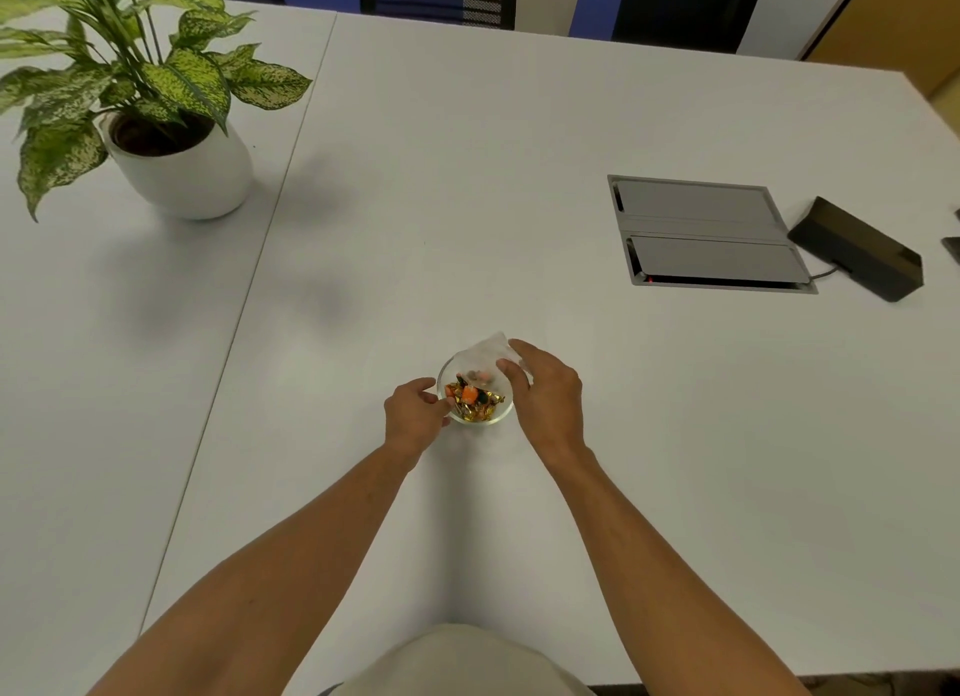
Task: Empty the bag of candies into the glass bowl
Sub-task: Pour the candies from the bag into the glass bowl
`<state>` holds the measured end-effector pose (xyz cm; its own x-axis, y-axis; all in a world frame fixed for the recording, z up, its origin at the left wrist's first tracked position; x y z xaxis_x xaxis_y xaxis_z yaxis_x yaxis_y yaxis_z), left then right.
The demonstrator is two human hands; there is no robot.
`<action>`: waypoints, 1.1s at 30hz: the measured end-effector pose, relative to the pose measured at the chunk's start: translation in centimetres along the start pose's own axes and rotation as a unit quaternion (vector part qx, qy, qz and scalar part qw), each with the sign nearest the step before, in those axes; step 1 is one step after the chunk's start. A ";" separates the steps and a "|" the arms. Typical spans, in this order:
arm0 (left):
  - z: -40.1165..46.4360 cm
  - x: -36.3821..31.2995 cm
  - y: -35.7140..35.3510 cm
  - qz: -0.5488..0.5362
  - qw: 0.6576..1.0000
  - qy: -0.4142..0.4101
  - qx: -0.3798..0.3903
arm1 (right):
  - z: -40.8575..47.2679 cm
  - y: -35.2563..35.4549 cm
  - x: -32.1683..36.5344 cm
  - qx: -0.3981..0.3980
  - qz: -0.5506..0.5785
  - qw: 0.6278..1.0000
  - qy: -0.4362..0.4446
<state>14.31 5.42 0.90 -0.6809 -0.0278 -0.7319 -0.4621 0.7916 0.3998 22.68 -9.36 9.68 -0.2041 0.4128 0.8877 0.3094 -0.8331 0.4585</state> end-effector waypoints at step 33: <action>-6.6 -0.7 3.2 -0.084 0.985 -0.125 0.085 | -8.0 -0.1 -4.7 -0.039 0.445 0.830 -0.335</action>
<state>9.57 3.93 6.33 -0.4320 -0.0322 -0.9013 -0.4401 0.8798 0.1795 16.17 -14.19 5.17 0.6425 -0.2893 0.7096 -0.0058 -0.9278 -0.3730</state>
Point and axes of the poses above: each hand's wrist, its own z-axis towards the middle knuckle, its own y-axis out of the back of the hand, x = y × z, the point moved 3 cm from there along z, towards the middle knuckle, and after that the axes turned 11 degrees about z, right-handed, at the moved point
